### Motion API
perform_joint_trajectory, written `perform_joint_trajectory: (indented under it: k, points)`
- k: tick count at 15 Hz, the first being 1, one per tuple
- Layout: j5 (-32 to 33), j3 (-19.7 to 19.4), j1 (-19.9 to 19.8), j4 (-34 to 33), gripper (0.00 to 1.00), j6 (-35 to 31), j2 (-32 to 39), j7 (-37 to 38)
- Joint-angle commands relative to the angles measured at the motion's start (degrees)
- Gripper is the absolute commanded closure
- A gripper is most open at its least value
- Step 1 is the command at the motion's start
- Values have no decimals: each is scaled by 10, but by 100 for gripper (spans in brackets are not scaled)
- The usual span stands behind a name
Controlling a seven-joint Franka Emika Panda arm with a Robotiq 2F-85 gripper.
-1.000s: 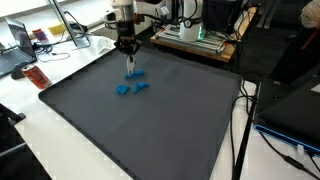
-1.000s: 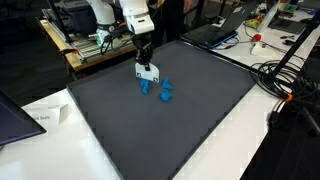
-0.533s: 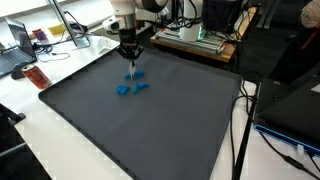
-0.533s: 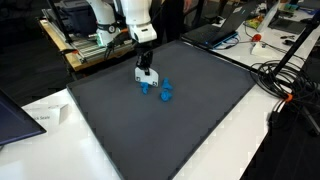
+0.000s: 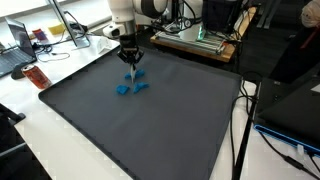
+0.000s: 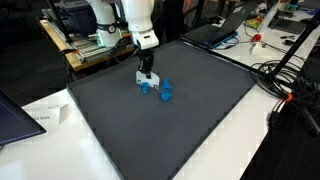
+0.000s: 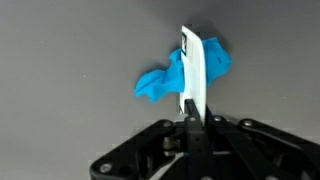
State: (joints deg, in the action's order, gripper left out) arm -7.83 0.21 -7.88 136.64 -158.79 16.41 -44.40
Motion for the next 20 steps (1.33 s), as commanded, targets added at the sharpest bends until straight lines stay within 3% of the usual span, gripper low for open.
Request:
perform_joint_trajectory:
  k: [1,9,15,20]
  points:
    - [-8,28,-33,-14,99,-8,35,-18]
    - [-80,83,-96,-26,99,-8,58,-97]
    - [-79,70,-111,-9,99,-20,54,-137]
    - [-65,52,-114,8,99,-42,32,-126]
